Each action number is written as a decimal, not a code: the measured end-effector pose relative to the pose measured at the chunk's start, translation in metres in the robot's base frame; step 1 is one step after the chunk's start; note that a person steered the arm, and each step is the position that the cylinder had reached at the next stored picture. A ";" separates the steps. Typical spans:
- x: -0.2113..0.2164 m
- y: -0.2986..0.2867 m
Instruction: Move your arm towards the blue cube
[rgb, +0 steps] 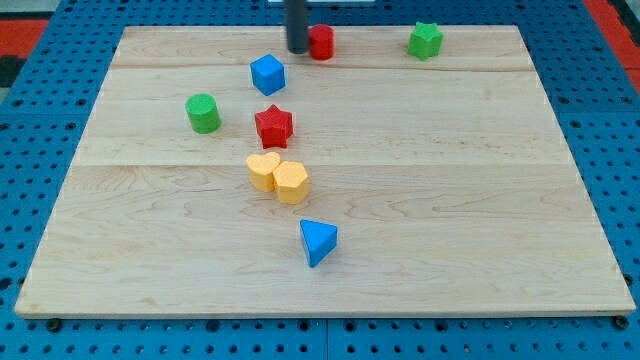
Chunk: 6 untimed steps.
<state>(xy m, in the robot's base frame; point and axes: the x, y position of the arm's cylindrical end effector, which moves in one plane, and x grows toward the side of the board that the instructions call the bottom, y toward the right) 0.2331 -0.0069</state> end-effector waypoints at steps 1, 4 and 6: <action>-0.004 0.072; 0.003 -0.113; 0.084 -0.120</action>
